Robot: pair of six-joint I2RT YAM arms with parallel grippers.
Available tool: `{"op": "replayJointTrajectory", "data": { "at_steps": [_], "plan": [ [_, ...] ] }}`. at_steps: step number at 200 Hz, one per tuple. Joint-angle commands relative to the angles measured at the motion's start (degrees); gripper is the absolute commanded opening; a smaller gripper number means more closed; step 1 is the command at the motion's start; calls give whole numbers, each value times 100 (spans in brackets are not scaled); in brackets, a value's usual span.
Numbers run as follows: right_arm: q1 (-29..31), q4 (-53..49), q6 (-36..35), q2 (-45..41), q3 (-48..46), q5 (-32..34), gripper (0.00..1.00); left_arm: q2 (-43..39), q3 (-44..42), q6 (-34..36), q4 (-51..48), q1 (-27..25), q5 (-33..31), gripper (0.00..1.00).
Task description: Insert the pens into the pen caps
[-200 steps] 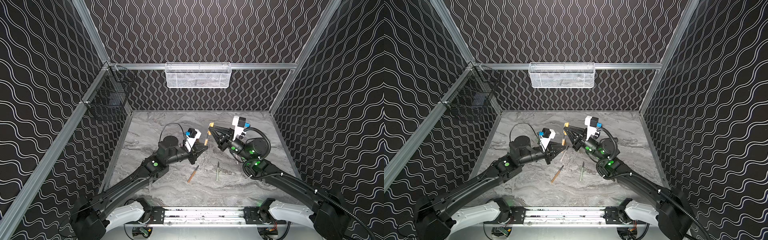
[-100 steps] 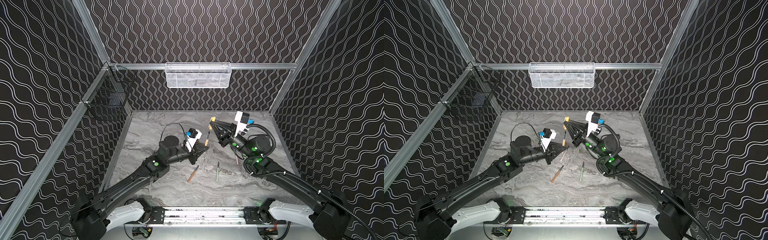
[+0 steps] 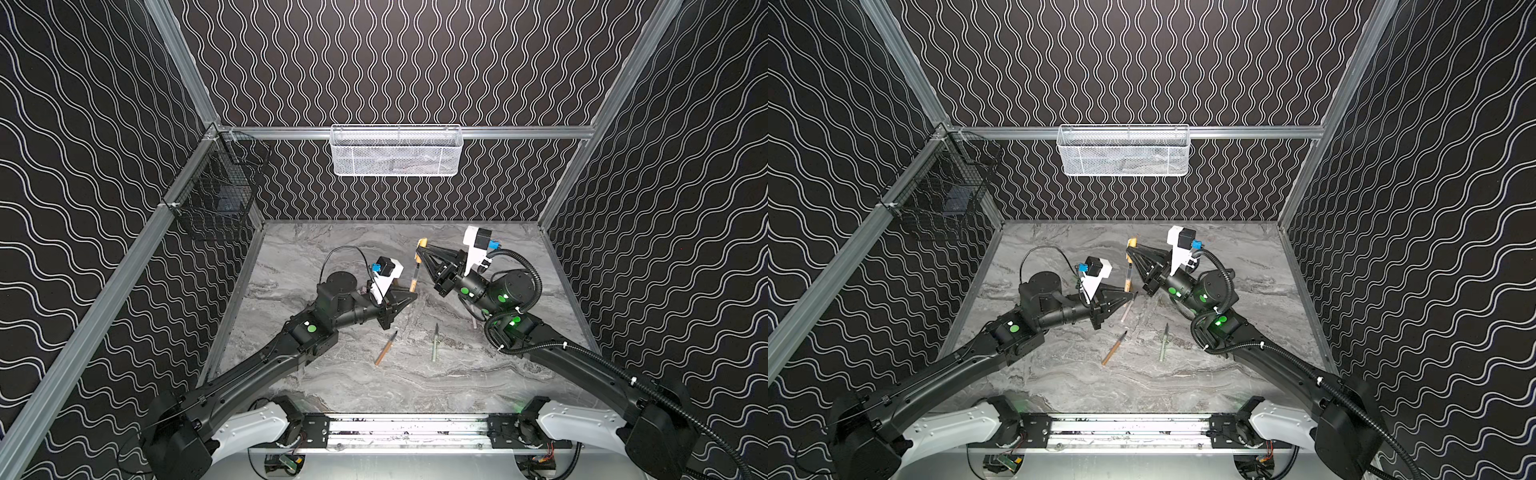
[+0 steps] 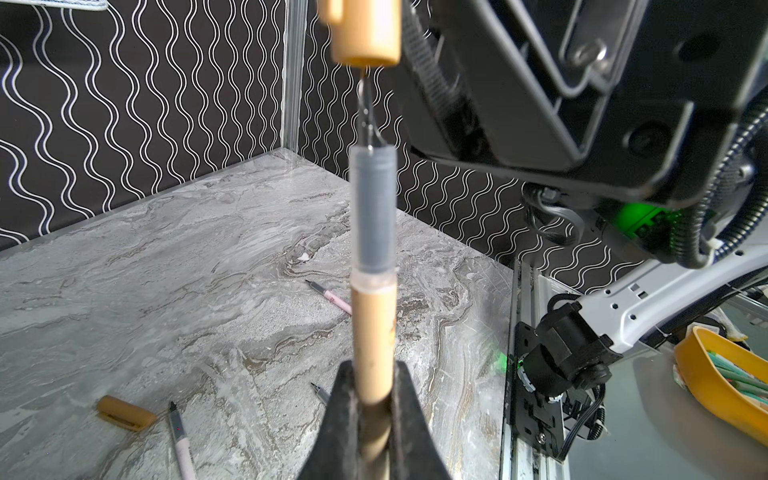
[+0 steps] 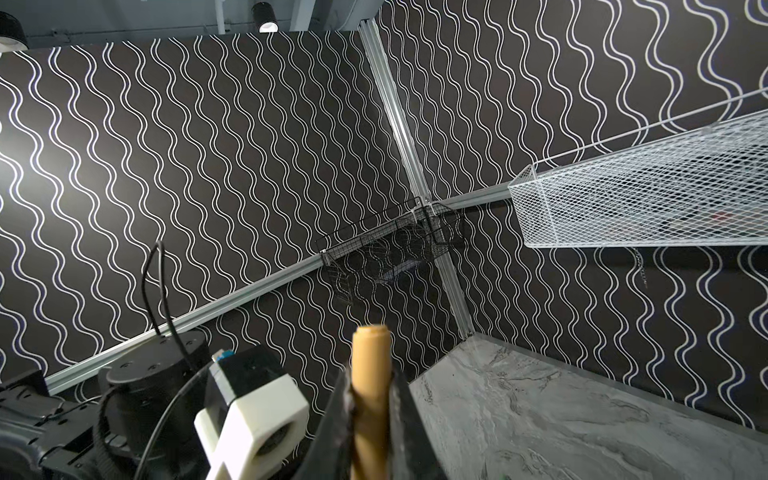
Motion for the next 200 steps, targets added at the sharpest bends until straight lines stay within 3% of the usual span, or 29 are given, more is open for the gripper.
{"op": "replayJointTrajectory", "data": {
  "at_steps": [1,200],
  "plan": [
    [9,107,-13,-79,-60,31,4,12,36,-10,234,-3,-24,0],
    [8,69,5,-28,-70,-26,4,14,23,-11,245,-5,-16,0]
  ]
}}
